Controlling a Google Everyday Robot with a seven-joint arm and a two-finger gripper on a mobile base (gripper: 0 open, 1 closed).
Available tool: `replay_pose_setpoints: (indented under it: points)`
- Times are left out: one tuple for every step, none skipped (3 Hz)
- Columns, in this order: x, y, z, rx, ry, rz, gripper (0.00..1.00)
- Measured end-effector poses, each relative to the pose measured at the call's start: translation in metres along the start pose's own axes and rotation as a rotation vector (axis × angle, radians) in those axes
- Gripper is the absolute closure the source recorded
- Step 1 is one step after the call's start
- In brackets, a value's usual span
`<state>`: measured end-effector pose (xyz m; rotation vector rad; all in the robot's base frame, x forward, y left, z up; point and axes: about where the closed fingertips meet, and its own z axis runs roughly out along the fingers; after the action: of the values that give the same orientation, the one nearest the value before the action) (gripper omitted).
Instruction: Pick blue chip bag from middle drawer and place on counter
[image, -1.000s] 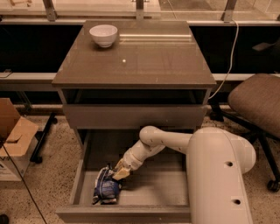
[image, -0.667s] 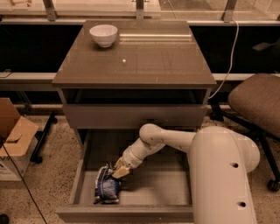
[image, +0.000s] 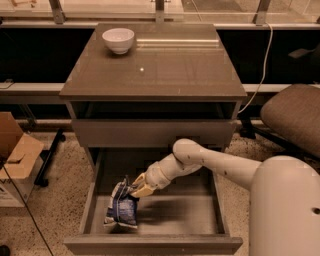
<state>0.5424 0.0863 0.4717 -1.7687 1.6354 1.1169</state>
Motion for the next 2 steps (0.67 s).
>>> replay_pose_setpoints:
  points:
    - [-0.018, 0.017, -0.034, 0.044, -0.099, -0.103, 1.00]
    - [-0.032, 0.035, -0.070, 0.088, -0.143, -0.179, 1.00]
